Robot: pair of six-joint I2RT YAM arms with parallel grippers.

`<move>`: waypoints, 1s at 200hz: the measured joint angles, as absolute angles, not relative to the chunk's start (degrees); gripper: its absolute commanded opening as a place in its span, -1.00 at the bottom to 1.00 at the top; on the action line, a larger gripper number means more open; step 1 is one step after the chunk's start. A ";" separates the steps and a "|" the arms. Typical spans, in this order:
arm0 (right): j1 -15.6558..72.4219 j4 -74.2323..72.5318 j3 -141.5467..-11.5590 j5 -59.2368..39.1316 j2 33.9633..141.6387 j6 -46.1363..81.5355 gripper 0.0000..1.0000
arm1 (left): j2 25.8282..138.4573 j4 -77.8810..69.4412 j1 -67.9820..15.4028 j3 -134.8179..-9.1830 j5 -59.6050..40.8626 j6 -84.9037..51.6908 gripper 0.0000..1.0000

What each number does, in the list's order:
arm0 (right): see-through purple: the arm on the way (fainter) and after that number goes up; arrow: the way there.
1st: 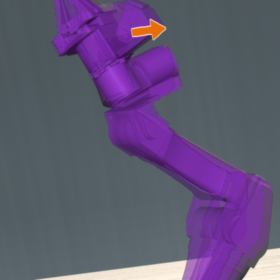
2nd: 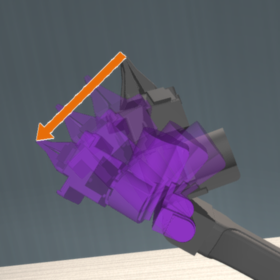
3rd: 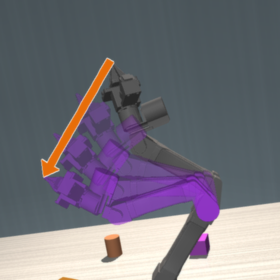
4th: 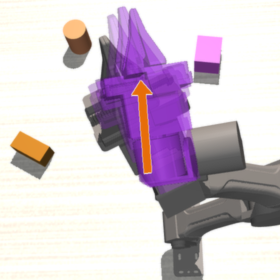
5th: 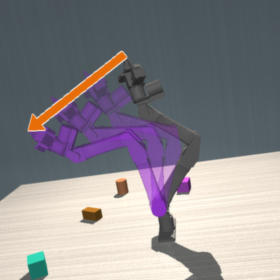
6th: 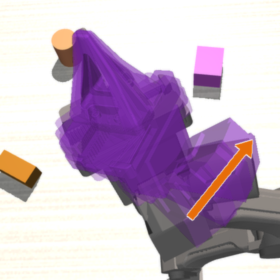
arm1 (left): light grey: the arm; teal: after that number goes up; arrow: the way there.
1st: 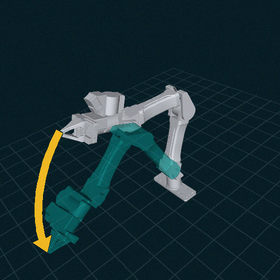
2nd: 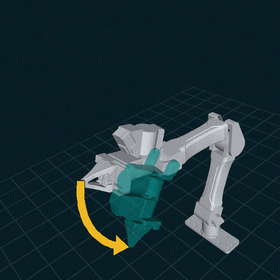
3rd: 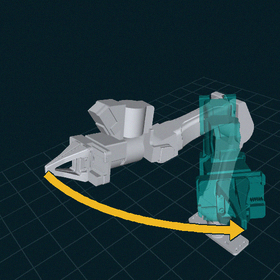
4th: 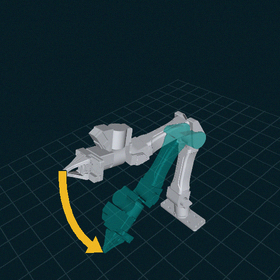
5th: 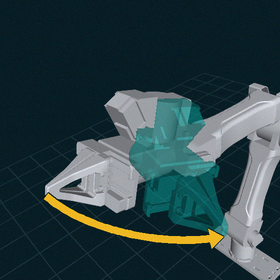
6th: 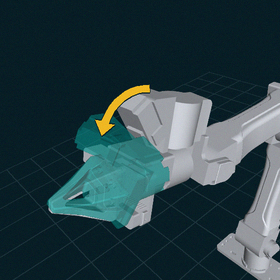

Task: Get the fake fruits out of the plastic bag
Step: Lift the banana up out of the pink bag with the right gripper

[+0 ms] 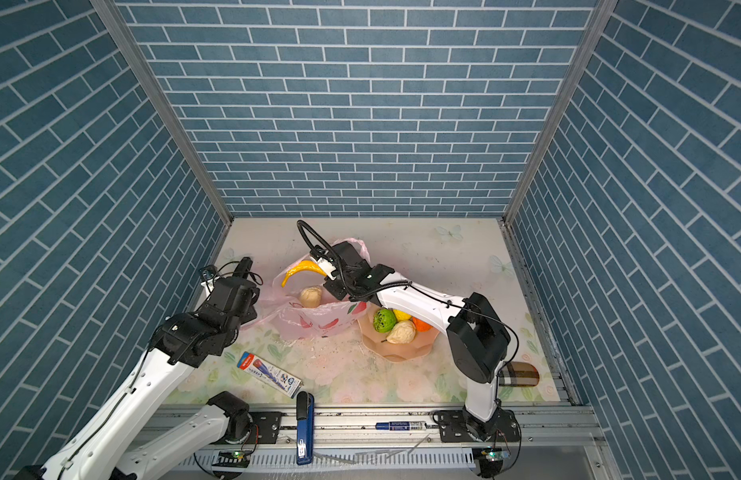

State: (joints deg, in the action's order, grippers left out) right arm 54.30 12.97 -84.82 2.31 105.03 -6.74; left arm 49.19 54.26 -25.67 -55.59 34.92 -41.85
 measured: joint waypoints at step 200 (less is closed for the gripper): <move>54.33 11.44 -100.66 -0.34 104.12 -3.70 -0.93 | 49.47 43.79 -22.72 -50.17 23.64 -43.16 -0.98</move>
